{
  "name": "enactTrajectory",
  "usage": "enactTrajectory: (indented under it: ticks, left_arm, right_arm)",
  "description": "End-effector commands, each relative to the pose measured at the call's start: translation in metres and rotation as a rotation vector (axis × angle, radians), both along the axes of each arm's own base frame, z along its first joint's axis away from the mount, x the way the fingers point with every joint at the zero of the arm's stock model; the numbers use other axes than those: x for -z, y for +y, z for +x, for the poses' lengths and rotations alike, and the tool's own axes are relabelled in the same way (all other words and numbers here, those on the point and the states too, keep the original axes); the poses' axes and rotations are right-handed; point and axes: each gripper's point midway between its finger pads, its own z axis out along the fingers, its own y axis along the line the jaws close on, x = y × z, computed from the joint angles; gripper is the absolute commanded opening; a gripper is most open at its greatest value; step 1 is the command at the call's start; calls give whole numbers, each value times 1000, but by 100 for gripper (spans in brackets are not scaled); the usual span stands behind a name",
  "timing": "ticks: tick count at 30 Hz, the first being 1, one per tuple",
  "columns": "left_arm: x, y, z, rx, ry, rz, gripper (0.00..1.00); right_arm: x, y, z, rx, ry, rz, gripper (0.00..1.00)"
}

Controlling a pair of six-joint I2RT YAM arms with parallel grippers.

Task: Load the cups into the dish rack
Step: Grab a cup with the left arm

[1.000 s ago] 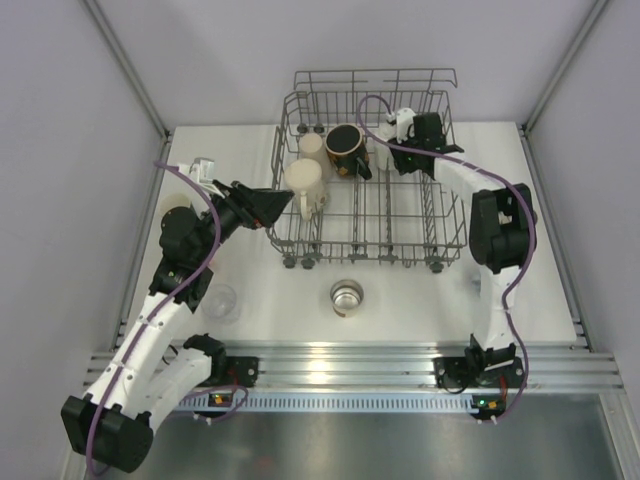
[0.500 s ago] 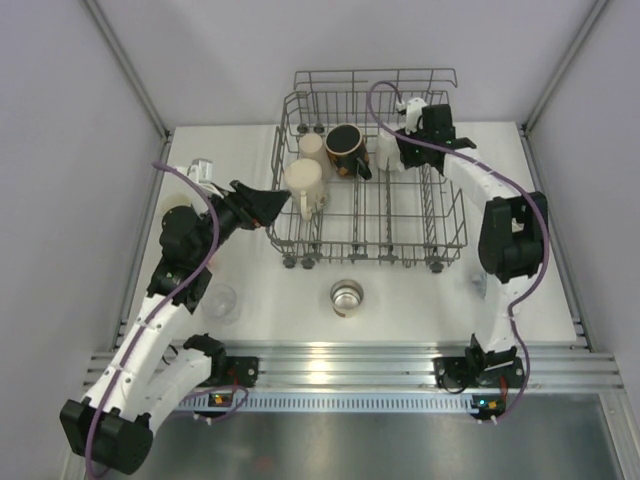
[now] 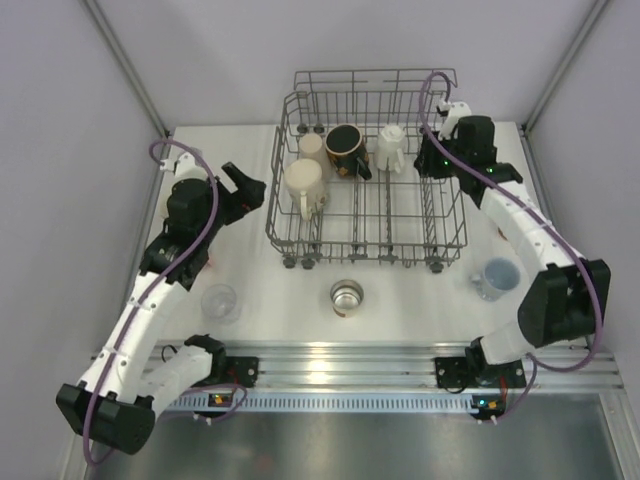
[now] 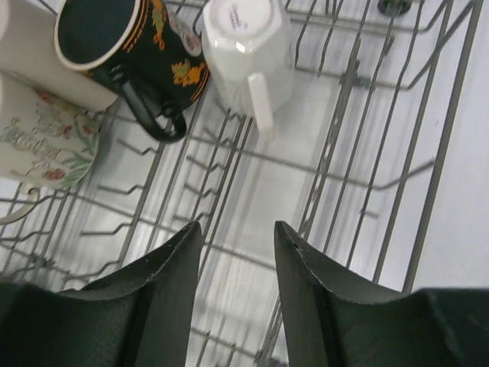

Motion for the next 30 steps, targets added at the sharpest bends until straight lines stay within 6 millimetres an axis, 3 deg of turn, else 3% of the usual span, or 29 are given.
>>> enactTrajectory:
  ticks: [1, 2, 5, 6, 7, 10, 11, 15, 18, 21, 25, 29, 30]
  left_arm:
    - [-15, 43, 3, -181, 24, 153, 94]
    - [-21, 49, 8, -212, 35, 181, 94]
    - [-10, 59, 14, -236, 116, 261, 94]
    - [-6, 63, 14, -230, 138, 295, 94]
    - [-4, 65, 15, -232, 149, 314, 94]
    - [6, 81, 21, -260, 224, 416, 94]
    - [1, 87, 23, -281, 228, 433, 94]
    - [12, 111, 32, -330, 306, 503, 91]
    - [17, 120, 32, -321, 348, 564, 82]
    - [15, 142, 25, -438, 373, 599, 84]
    - [15, 156, 25, -463, 389, 607, 86]
    - [6, 163, 39, -460, 381, 586, 86]
    - [13, 166, 46, -454, 406, 580, 86]
  right_arm:
    - [-24, 17, -30, 11, -46, 187, 44]
    - [-26, 19, -37, 17, -51, 220, 44]
    - [-36, 27, -62, 4, -100, 334, 45]
    - [-47, 32, -65, -24, -150, 380, 46]
    - [-38, 32, -80, -29, -143, 402, 47]
    - [-49, 31, -91, -19, -216, 479, 49]
    - [-48, 30, -93, -18, -219, 479, 51]
    - [-53, 28, -97, -4, -240, 499, 53]
    - [-47, 31, -97, 1, -231, 533, 52]
    - [-44, 41, -100, -33, -213, 550, 52]
    - [-46, 49, -103, -45, -212, 558, 52]
    - [-52, 56, -109, -65, -228, 545, 52]
    - [-53, 56, -110, -63, -232, 542, 52]
